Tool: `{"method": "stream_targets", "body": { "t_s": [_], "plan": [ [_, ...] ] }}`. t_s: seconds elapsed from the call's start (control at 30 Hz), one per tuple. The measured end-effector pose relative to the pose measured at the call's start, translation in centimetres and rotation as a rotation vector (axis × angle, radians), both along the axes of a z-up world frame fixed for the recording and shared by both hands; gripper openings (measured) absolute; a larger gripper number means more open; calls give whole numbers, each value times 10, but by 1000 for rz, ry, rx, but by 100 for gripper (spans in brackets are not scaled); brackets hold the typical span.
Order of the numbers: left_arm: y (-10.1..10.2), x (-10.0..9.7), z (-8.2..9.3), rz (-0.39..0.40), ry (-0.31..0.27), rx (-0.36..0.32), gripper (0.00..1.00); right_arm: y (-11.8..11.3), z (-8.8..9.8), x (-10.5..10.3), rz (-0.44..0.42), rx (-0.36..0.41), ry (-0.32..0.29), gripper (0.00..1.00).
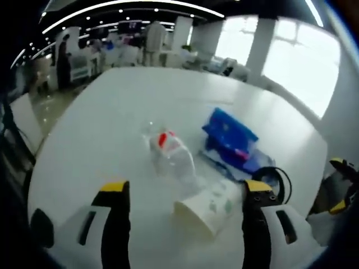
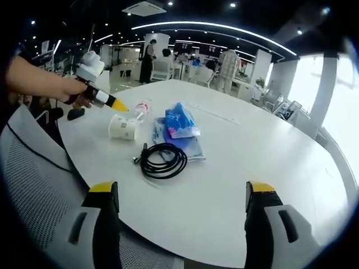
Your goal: Arrange the tabletop items into an orderly group along one side of the table until the central work area is clear of visible clutter.
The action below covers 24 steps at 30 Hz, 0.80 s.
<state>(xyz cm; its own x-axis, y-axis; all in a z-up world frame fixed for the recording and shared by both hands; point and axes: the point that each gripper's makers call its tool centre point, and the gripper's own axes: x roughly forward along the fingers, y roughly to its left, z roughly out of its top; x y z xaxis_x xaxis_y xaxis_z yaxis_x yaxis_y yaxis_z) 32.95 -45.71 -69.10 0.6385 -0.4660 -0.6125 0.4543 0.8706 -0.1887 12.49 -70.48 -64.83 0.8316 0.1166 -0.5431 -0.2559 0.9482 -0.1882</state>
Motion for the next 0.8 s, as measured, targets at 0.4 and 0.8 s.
{"method": "stream_targets", "body": {
  "t_s": [0.4,0.8],
  "plan": [
    [-9,7,-2,0,12,-13,74,-1,-1,-1,-3,-5,9,92],
    [-16,13,-3,36,55,-57,72,-2,-2,0,-7,-2,14,92]
  ]
}}
